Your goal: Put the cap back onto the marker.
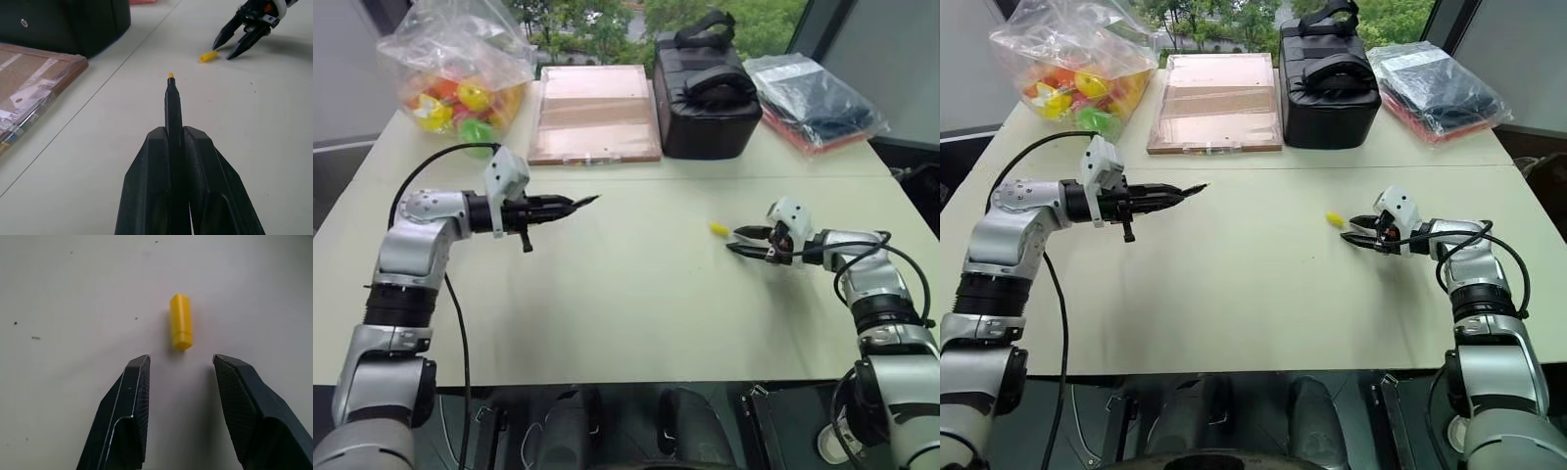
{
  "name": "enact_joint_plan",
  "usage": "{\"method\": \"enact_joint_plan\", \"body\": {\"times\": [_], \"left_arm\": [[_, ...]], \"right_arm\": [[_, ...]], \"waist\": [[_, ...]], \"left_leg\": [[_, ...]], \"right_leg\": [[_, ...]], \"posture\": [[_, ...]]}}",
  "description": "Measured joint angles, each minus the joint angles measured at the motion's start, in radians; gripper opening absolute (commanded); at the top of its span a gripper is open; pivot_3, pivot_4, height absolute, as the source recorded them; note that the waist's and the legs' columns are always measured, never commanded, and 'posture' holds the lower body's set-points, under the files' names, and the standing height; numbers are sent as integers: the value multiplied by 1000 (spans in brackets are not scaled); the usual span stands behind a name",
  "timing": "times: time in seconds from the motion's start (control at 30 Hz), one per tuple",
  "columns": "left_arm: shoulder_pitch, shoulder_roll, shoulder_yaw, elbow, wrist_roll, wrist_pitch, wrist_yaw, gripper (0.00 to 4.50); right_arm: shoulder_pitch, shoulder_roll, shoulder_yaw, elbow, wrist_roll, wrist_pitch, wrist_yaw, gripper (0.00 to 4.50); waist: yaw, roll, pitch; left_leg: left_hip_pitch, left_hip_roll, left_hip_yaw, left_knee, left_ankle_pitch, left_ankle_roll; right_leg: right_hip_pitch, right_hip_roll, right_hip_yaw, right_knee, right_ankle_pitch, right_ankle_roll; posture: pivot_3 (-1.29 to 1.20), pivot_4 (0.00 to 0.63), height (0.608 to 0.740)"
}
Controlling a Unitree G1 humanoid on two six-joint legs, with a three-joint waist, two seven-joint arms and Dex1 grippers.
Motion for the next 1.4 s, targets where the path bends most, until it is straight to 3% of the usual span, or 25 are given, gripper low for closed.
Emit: {"method": "enact_joint_plan", "body": {"times": [0.2,0.9,1.0,1.07,1.4], "left_arm": [[10,3,0,-1,0,3,10,0],[32,34,2,-4,0,4,28,0],[44,34,2,-12,0,4,30,0],[52,34,2,-13,0,4,31,0],[59,35,2,-25,2,1,32,0]], "right_arm": [[-42,46,-42,91,36,8,-40,2058],[-59,99,-43,129,42,-7,-46,2058],[-62,100,-43,138,41,-15,-47,1217],[-62,101,-43,144,40,-18,-47,181],[-69,99,-38,153,20,-43,-50,78]], "waist": [[2,0,0],[-1,0,0],[0,0,0],[0,0,0],[-1,0,0]], "left_leg": [[0,0,0,0,0,0],[0,0,0,0,0,0],[0,0,0,0,0,0],[0,0,0,0,0,0],[0,0,0,0,0,0]], "right_leg": [[0,0,0,0,0,0],[0,0,0,0,0,0],[0,0,0,0,0,0],[0,0,0,1,0,0],[0,0,0,1,0,0]], "posture": [[0,150,740],[0,150,740],[0,150,740],[0,150,740],[0,150,740]]}}
